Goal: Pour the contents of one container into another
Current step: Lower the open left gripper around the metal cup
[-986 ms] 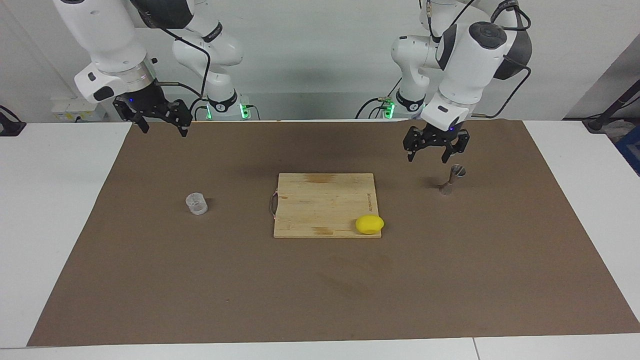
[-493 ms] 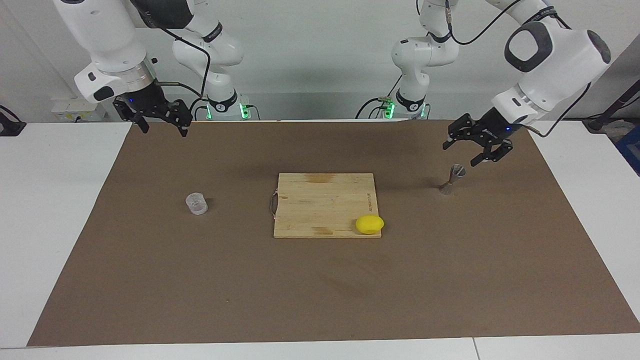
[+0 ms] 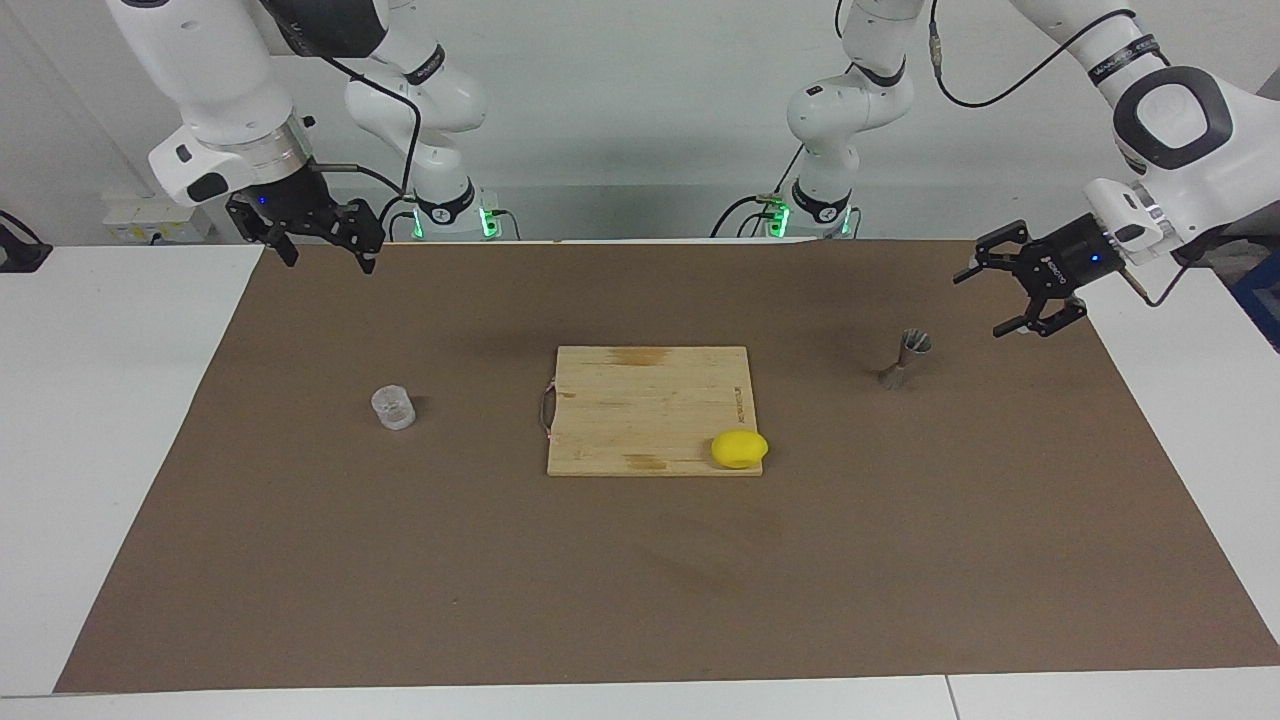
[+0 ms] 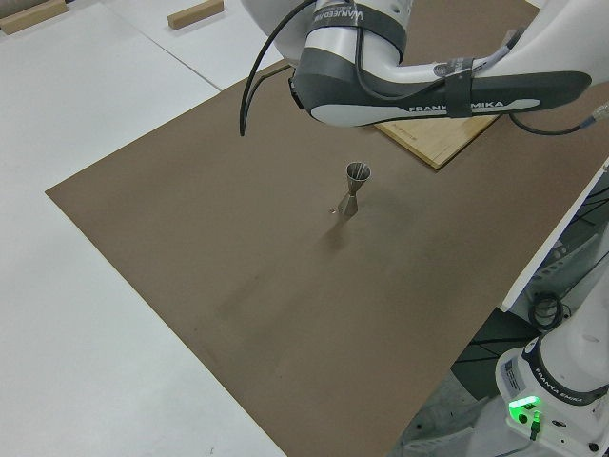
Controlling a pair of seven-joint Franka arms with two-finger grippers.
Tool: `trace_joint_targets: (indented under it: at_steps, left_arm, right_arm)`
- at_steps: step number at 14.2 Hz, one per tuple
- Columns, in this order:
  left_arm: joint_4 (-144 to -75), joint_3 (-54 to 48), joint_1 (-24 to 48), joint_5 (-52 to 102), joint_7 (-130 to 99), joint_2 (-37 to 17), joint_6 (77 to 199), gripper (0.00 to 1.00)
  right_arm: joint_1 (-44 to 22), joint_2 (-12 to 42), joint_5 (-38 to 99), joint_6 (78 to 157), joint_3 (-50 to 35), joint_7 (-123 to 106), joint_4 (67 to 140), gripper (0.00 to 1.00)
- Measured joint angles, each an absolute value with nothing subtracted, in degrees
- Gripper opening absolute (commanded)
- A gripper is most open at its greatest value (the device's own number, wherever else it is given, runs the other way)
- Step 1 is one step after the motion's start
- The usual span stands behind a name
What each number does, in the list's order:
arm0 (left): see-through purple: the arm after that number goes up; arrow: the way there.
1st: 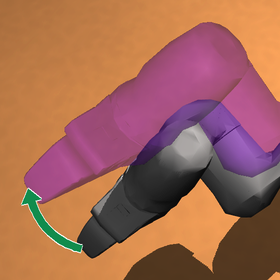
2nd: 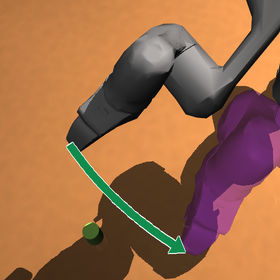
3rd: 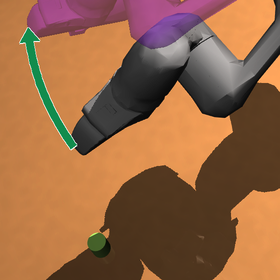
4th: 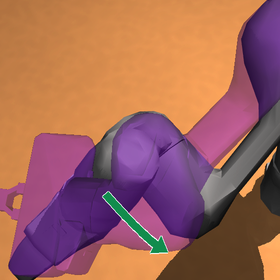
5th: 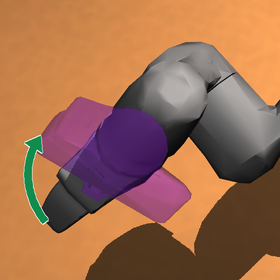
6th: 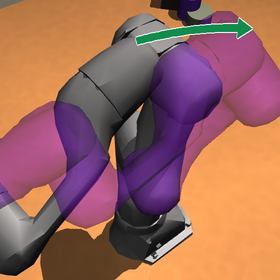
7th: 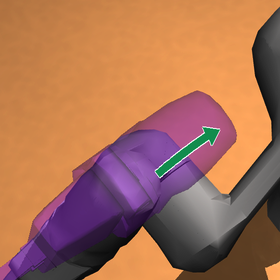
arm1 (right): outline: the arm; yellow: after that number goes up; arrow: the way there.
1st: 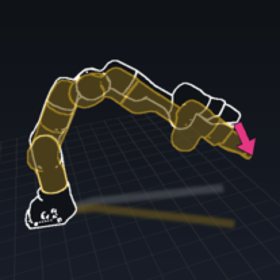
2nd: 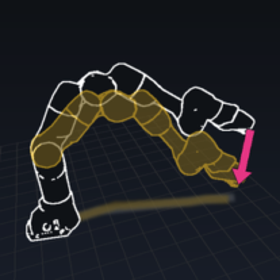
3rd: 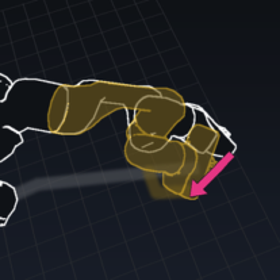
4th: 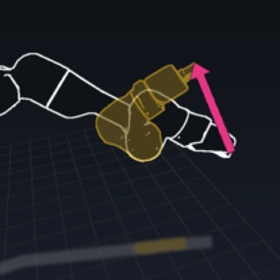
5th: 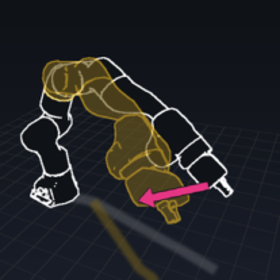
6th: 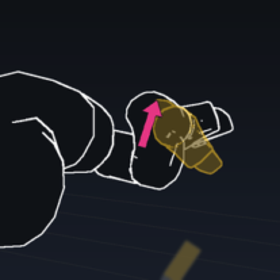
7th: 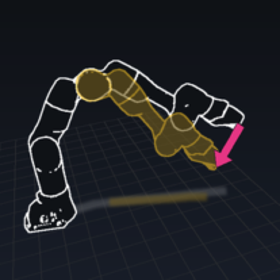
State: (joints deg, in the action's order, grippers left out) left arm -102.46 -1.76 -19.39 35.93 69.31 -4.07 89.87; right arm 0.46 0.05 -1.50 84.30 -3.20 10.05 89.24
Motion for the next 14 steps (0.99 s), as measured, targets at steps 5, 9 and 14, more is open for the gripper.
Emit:
trace_joint_targets:
  at_steps: [5, 9, 14]
  left_arm:
    - [-99.06, -1.77, -27.02, 39.67, 95.41, -11.88, 82.86, 1.00]
    - [-99.08, -1.81, -28.44, 42.38, 117.97, -16.85, 80.99, 1.00]
    - [-103.36, -1.80, -32.79, 43.73, 131.39, -19.74, 79.88, 1.00]
  right_arm:
    - [0.47, 0.05, -1.50, 84.30, -3.20, 10.05, 89.24, 1.00]
    - [0.47, 0.05, -1.50, 84.30, -3.20, 10.05, 89.24, 1.00]
    - [0.47, 0.05, -1.50, 84.30, -3.20, 10.05, 89.24, 1.00]
